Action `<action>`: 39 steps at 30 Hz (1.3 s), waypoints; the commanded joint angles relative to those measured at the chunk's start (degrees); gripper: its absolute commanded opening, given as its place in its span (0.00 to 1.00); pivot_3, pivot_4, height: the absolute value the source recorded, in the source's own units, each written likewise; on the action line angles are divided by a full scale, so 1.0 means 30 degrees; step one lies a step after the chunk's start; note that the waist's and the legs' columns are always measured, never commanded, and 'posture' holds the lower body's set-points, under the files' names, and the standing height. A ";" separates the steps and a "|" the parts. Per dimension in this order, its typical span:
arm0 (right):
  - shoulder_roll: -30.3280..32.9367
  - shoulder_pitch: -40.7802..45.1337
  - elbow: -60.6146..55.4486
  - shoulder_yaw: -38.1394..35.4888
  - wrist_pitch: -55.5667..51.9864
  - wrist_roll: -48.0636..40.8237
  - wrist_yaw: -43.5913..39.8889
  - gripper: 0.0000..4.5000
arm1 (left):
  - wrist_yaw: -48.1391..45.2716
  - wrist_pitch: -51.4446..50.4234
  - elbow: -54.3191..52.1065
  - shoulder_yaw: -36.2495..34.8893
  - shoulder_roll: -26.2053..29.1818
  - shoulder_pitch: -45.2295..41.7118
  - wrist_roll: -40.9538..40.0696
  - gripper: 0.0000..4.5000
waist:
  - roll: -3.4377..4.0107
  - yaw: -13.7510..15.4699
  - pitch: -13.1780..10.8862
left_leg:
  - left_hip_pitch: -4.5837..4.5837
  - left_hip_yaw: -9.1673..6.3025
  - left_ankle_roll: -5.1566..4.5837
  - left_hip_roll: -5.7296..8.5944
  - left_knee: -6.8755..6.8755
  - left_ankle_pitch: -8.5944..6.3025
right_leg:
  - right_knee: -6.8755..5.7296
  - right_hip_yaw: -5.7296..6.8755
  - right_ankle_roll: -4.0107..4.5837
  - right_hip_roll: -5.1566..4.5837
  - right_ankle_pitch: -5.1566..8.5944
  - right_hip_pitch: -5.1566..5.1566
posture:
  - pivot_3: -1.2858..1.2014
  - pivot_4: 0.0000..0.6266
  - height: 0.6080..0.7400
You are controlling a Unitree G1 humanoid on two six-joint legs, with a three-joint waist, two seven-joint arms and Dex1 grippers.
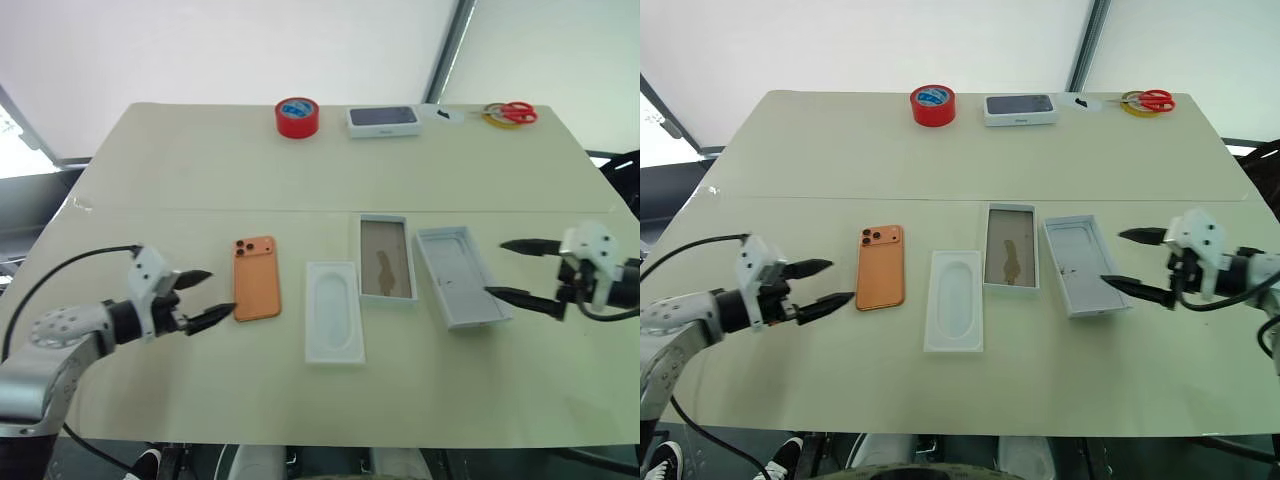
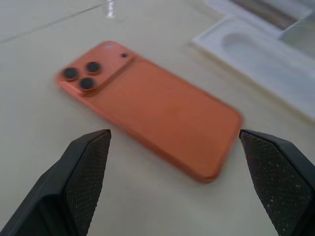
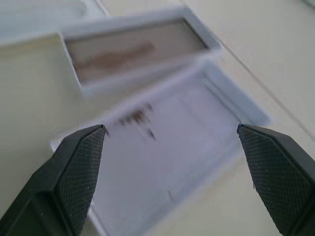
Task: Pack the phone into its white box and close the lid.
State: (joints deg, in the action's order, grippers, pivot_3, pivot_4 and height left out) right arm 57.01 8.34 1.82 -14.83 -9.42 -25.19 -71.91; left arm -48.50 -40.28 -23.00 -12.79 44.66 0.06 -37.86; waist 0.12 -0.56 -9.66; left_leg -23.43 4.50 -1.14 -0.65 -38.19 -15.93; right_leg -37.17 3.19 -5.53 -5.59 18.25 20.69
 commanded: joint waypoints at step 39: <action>-0.2883 0.0908 -0.5548 0.4037 -0.2178 0.0433 0.2247 1.00 | 0.9129 -1.1882 0.3259 0.3203 -0.7512 -0.2983 -0.8656 0.10 | -0.0011 0.0433 0.0028 | 0.0039 -0.0011 0.0036 0.0024 -0.0049 0.0030 | 0.0008 0.0007 -0.0001 0.0021 0.0002 -0.0073 | 0.52 0.24 0.92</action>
State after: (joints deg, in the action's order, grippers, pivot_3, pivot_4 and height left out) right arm 48.34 10.35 -13.38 -1.91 -16.39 -23.65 -65.48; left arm -21.40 -74.98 -14.70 -4.11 22.27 -9.79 -64.74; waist 0.09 0.74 -9.57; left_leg -23.30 4.46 -1.03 -0.58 -38.34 -15.84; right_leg -37.15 3.21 -5.53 -5.54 18.26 20.45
